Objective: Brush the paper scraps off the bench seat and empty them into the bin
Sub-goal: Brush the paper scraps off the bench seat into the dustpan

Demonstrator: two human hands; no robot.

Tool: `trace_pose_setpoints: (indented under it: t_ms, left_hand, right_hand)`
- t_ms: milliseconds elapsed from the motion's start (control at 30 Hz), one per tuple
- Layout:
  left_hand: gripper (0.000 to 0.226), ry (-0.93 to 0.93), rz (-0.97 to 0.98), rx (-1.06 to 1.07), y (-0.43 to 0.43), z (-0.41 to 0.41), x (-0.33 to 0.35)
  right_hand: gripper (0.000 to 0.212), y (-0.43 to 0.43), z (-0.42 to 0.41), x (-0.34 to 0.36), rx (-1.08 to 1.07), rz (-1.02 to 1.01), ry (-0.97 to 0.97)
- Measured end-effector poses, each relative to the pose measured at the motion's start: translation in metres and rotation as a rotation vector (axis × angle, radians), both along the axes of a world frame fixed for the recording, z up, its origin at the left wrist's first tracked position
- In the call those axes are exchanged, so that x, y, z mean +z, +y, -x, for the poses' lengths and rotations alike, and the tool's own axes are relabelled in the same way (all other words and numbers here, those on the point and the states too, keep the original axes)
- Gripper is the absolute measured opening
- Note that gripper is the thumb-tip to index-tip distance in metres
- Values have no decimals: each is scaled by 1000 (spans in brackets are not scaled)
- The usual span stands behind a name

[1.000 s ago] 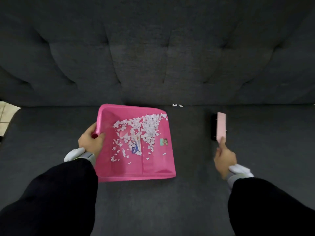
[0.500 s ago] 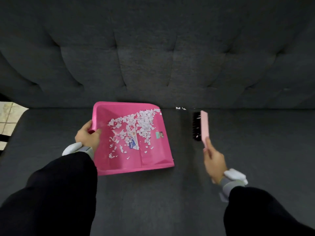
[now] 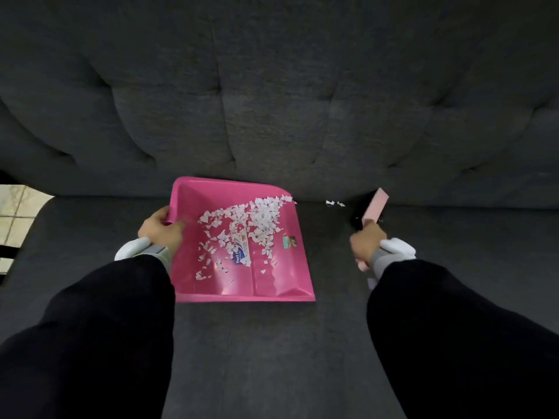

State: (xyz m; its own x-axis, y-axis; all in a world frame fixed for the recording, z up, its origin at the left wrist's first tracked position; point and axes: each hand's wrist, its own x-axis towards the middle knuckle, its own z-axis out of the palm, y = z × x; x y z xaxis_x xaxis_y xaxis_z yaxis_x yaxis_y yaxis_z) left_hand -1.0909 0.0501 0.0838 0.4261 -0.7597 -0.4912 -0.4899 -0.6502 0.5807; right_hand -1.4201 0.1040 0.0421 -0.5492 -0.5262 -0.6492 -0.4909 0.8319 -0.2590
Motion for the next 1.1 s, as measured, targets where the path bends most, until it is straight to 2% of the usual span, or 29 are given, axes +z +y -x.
trace_pose_setpoints:
  t_ms: [100,200,300,333,400,467,567,667,767,900,1000,1100]
  left_hand:
    - [47,9,4,-3,0,2,0]
    - [47,0,2,-6,1,2,-2]
    - [47,-10,7,-8,1,-1,-5]
    - [48,-10,5,-9,2,-2,-6]
    - [49,-4,5,-14,3,-2,-7]
    - [49,-1,10,-17,4,-2,-7]
    - [49,-4,24,-14,5,-1,-8]
    - [50,5,21,-7,5,-1,-8]
    - [50,1,25,-12,6,-2,-8]
    - [50,24,42,-4,9,-2,-6]
    - [50,22,42,-15,13,-3,-5]
    - [47,18,54,-16,16,-8,-1]
  right_hand:
    - [51,18,-11,-3,298,0,63]
    - [52,32,-3,2,462,52,-84]
    - [47,41,17,17,419,139,-280]
    - [46,45,24,22,412,154,-292]
    - [46,47,36,27,425,194,-233]
    - [48,44,48,23,461,200,-97]
    - [51,35,47,15,504,81,27]
    - [57,31,8,5,582,3,89]
    - [56,40,-34,-3,596,79,-40]
    - [48,56,-41,1,388,283,-297]
    - [49,57,-29,5,339,352,-217]
    - [51,46,-18,3,451,266,-70]
